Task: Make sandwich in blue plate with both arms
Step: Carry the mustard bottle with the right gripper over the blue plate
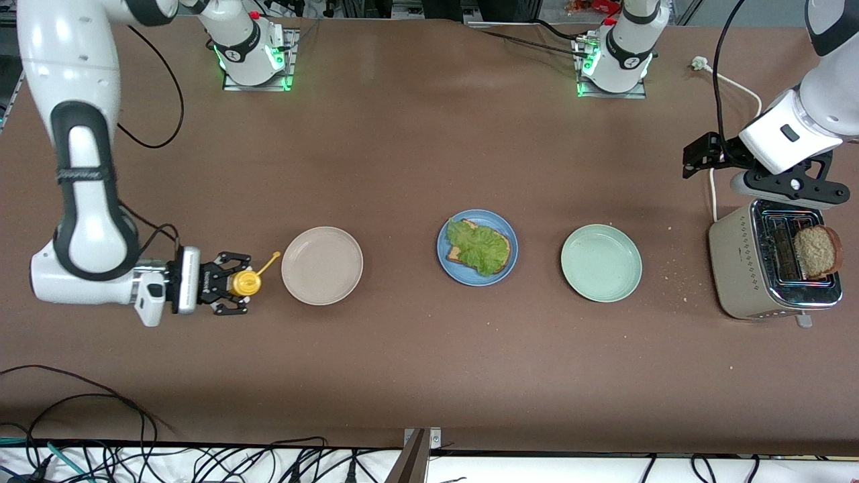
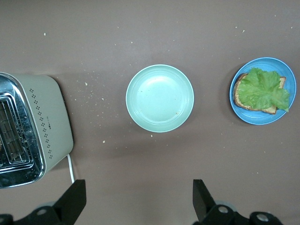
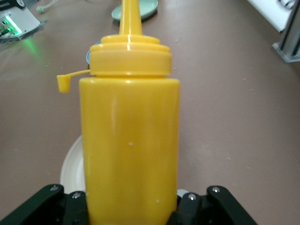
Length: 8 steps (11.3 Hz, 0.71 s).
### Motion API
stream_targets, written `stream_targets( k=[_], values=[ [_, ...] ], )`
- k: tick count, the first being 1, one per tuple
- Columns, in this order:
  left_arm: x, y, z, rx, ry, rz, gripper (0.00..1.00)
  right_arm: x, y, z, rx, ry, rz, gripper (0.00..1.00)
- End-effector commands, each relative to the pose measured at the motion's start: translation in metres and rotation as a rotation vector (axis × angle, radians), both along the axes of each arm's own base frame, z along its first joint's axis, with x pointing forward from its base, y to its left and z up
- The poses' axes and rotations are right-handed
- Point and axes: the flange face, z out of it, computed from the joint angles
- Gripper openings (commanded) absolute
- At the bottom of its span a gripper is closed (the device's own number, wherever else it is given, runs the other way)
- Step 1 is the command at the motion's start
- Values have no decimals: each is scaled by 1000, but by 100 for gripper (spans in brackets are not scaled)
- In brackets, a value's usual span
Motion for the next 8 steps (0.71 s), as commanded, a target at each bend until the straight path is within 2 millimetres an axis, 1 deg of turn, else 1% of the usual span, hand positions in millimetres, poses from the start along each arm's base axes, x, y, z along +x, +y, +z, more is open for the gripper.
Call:
stream_targets(
  k=[1,4,5,6,7,8],
  values=[
    [2,4,4,9,-2,4,100,-18,77,22,-239,94,-71,0],
    [2,3,4,9,-2,3,100,-36,151,38,-416,163,-124,0],
    [2,3,4,9,-2,3,100,-43,181,48,-485,174,-145,0],
    [2,3,4,9,-2,3,100,-52,206,51,-547,190,-170,0],
    [2,4,4,9,-2,4,100,-64,232,61,-592,192,-187,0],
    [2,3,4,9,-2,4,100,-74,253,65,-656,189,-212,0]
  ],
)
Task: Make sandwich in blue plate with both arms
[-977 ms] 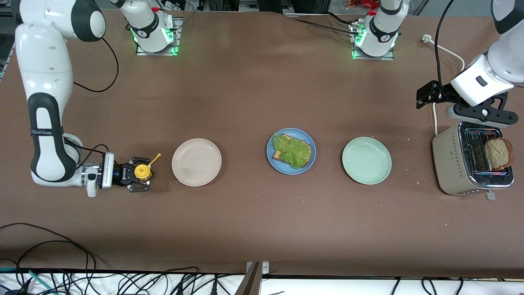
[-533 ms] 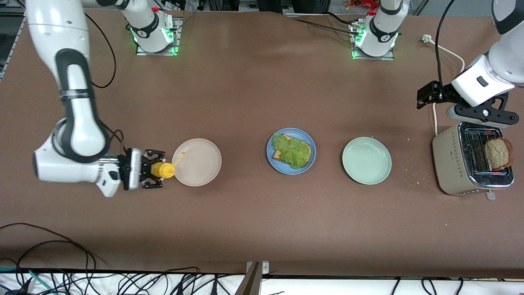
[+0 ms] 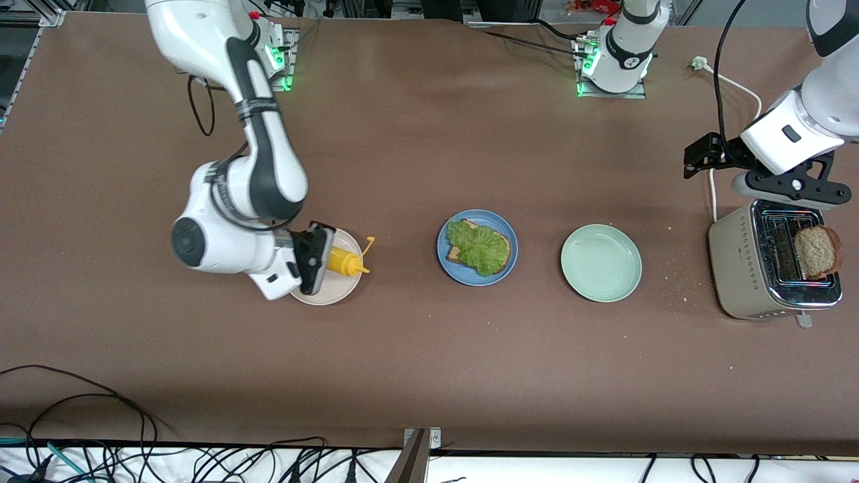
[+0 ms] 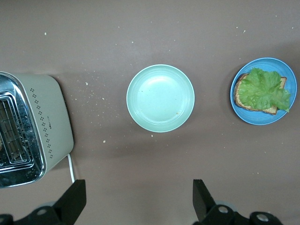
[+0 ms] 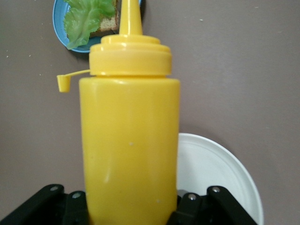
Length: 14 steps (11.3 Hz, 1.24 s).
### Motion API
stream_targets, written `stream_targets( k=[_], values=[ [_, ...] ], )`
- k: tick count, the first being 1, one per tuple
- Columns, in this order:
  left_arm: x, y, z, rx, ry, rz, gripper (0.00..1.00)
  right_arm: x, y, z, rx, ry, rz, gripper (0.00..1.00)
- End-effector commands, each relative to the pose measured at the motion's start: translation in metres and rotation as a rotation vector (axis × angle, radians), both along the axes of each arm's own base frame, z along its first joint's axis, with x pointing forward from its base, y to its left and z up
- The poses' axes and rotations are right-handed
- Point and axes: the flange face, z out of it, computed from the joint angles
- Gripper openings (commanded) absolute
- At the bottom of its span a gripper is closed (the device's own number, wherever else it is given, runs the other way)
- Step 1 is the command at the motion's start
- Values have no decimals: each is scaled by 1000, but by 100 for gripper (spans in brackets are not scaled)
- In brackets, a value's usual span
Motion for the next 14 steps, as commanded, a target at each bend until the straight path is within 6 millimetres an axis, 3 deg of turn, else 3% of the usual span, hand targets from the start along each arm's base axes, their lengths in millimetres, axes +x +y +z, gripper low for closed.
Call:
stream_targets(
  k=[1,4,7,8,12,14],
  values=[
    [2,1,4,9,-2,1,100,-33,61,23,-175,-10,-72,0],
    [1,2,4,9,5,1,100,-73,122,26,-303,-40,-86,0],
    [1,1,4,9,5,0,100,-93,168,19,-440,-116,-73,0],
    [1,1,4,9,5,0,100,-102,176,10,-506,-129,-76,0],
    [1,1,4,9,5,0,100,-118,177,-33,-716,-135,-13,0],
    [1,1,4,9,5,0,100,-123,199,-38,-784,-158,16,0]
  ],
)
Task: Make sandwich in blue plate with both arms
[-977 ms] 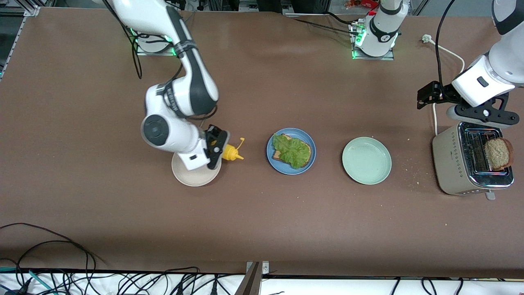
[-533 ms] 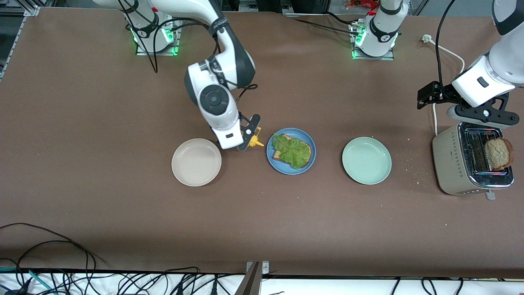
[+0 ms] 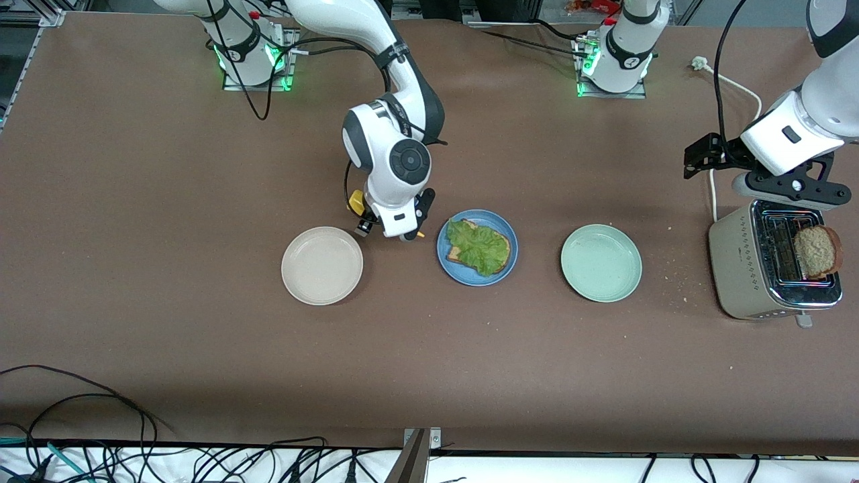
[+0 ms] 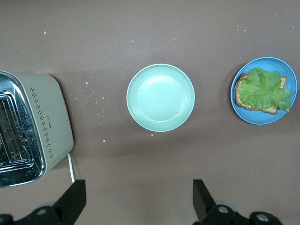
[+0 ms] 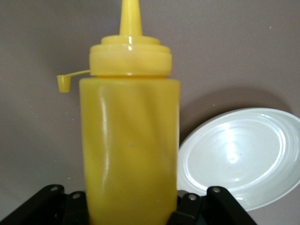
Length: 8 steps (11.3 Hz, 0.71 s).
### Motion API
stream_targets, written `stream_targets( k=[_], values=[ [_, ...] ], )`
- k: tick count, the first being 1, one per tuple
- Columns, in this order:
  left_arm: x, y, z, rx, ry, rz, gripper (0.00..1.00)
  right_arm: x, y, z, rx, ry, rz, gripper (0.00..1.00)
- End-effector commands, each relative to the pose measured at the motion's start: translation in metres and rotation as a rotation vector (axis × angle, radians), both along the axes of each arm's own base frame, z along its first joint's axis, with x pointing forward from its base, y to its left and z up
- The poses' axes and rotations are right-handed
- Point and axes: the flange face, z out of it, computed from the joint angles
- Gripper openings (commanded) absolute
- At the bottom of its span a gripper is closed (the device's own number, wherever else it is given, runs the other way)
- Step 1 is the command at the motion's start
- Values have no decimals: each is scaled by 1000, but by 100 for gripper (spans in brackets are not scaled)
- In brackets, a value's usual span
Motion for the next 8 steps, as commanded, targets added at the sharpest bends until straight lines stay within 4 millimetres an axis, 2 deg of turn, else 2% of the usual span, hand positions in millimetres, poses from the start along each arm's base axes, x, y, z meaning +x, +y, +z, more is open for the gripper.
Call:
stream_targets(
  k=[1,8],
  values=[
    [1,1,5,9,2,-1,100,-2,36,-2,-110,-46,44,0],
    [1,1,6,9,0,-1,100,-1,51,1,-35,-94,-2,0]
  ],
)
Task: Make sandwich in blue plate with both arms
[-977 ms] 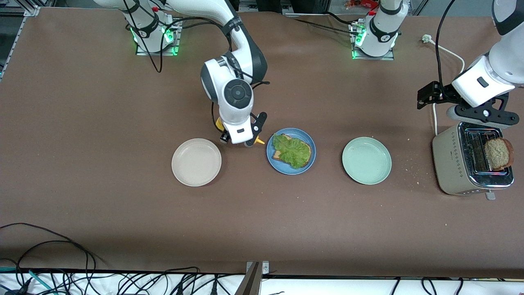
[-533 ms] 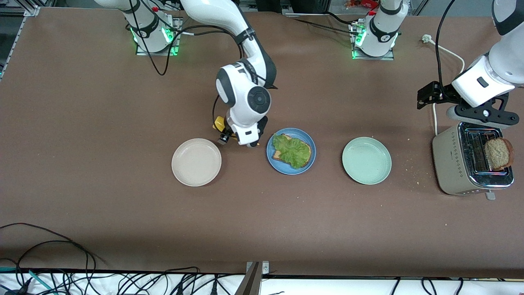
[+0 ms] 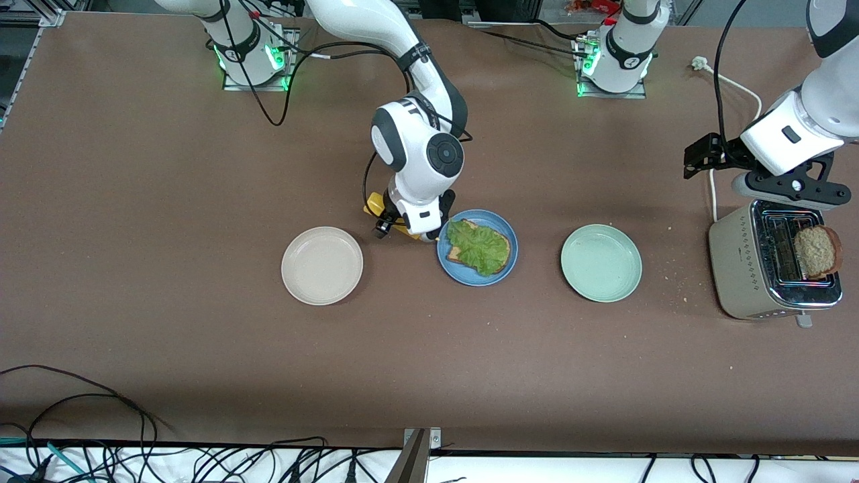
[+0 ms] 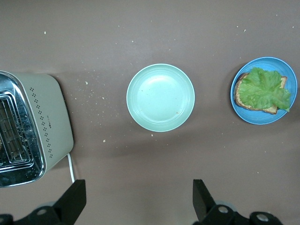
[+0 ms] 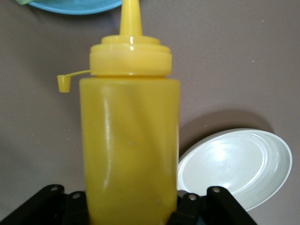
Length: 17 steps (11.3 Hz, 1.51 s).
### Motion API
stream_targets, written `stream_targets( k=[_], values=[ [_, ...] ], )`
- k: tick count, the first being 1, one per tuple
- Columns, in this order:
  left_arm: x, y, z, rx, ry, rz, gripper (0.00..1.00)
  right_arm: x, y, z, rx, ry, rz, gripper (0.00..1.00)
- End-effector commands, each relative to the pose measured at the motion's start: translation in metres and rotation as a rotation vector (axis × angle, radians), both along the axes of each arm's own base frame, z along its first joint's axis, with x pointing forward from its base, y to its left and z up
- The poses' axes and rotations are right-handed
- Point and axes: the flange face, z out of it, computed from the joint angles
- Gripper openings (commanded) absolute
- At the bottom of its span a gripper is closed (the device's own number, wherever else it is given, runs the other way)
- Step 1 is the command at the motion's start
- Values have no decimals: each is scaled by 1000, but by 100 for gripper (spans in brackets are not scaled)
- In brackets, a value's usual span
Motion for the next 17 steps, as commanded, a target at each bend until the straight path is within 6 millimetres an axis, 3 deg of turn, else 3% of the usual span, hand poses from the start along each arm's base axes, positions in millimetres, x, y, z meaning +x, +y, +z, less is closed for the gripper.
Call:
stream_targets(
  k=[1,11,17],
  values=[
    [1,1,6,9,0,0,100,4,6,3,10,-20,-11,0],
    [1,1,6,9,0,-3,100,4,7,-1,13,-13,-11,0],
    [2,3,5,11,2,0,100,2,19,-3,10,-24,9,0]
  ],
)
